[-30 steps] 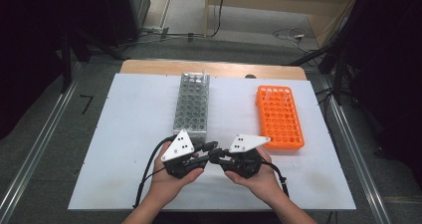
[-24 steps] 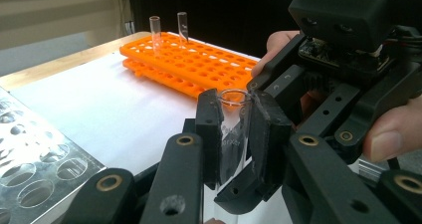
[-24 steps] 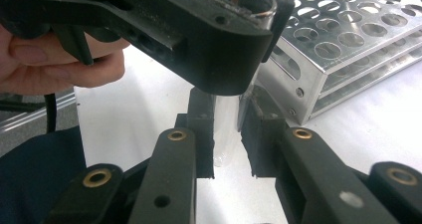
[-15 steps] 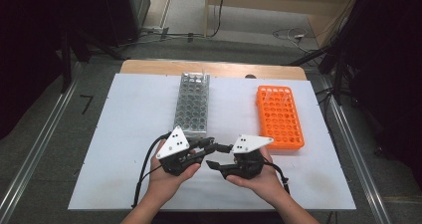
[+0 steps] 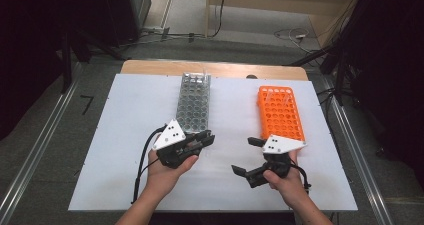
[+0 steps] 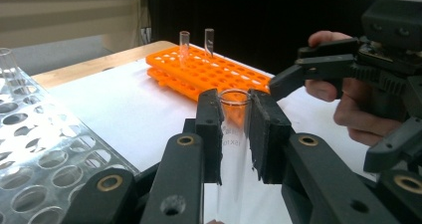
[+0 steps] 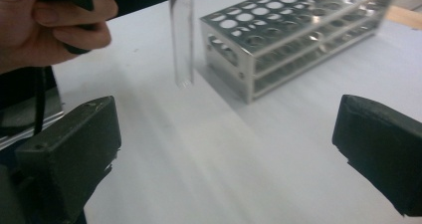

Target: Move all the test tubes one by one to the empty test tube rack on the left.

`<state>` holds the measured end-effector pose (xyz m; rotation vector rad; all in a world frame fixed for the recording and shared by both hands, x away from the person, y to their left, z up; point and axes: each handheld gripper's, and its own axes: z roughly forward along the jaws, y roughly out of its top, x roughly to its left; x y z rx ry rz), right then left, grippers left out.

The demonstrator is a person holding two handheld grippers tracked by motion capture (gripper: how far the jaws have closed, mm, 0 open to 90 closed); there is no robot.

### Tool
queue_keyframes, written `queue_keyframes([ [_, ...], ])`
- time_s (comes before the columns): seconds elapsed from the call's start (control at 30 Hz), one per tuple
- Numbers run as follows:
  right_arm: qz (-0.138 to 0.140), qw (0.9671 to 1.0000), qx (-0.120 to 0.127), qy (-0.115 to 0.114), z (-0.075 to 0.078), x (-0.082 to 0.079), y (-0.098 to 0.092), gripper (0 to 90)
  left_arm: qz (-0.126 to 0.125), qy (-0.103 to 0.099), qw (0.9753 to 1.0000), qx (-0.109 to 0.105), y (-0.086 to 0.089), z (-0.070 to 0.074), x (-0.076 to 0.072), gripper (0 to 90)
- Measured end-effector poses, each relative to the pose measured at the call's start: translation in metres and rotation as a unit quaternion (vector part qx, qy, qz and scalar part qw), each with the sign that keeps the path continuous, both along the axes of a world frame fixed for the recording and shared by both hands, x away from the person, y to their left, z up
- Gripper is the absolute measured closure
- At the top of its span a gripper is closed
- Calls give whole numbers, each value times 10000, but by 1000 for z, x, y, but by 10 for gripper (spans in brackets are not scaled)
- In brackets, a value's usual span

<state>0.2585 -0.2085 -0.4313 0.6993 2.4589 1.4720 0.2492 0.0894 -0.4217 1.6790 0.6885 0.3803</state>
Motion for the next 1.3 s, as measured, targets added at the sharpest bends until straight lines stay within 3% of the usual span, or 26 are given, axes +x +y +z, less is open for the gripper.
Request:
queue_keyframes([
  [0.37, -320, 9994, 102, 9, 0, -3, -45, 0, 142, 42, 9999, -54, 2, 8, 23, 764],
  [0.8, -703, 9975, -8, 92, -15, -12, -90, 0, 474, 54, 9988, -91, 10, 19, 71, 764],
  [0.87, -820, 9966, 2, 95, -17, -12, -95, 0, 535, 63, 9985, -104, 10, 20, 80, 764],
  [1.3, -913, 9957, 69, 133, -20, -8, -100, 0, 968, 79, 9953, -58, 9, 25, 135, 764],
])
